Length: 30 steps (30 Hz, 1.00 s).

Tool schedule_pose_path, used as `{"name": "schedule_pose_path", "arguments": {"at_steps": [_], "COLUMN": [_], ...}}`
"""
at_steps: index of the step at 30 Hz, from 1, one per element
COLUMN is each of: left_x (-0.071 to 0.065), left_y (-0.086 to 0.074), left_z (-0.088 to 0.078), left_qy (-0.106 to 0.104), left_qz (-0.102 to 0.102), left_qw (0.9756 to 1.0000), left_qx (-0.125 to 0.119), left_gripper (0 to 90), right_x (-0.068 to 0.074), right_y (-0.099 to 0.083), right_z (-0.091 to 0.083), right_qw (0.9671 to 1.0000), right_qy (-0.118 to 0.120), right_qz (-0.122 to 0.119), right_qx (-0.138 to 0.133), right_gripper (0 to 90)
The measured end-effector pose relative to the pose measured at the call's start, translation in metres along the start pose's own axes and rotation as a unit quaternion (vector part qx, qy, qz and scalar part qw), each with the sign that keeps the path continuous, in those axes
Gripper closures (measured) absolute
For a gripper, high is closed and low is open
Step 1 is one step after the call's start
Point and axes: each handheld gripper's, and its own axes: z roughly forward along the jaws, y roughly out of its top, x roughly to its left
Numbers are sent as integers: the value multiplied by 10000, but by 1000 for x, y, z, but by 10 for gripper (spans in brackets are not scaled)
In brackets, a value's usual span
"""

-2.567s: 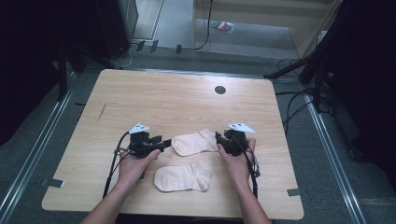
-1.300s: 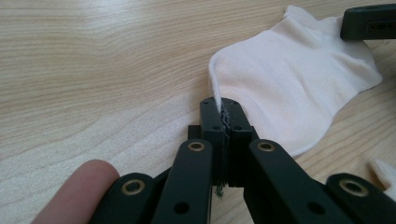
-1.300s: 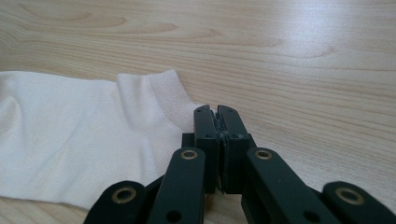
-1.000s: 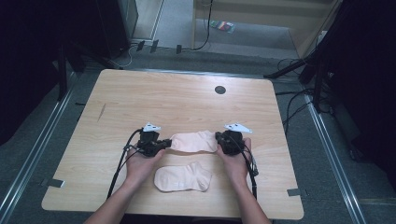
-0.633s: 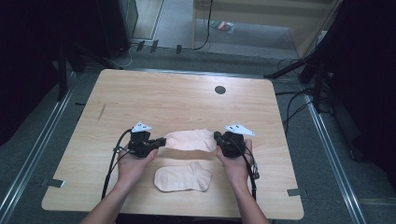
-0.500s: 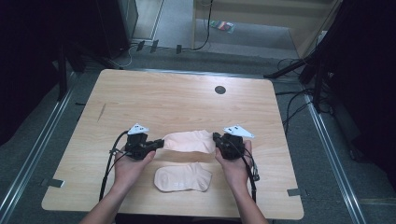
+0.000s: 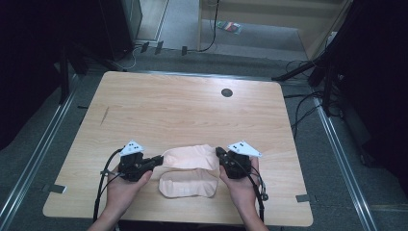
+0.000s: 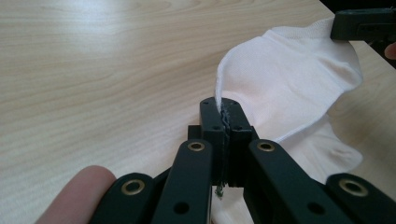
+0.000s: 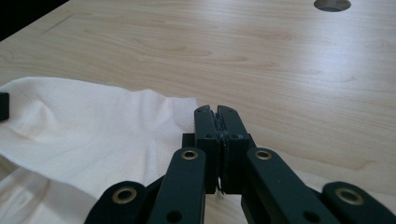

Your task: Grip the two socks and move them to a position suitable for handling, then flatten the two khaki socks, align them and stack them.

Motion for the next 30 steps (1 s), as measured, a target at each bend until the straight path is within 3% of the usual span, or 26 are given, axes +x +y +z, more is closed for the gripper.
{"name": "schedule_pose_path", "arguments": {"at_steps": [16,30], "left_x": [-18,-12], "left_y": [-27,-44], "left_z": [-10,-7], "left_qy": [-117,-83], "left_qz": [77,-22], "left_qw": [9998,9995], "left_qx": [140,318], "left_gripper": [900,900], "right_x": [10,18], "right_y": [-23,-45], "right_z": [-27,-25], "right_qw": [10000,9998], "right_qy": [70,94], "right_qz": [-17,-67], "right_qx": [29,163], "right_gripper": [889,889]}}
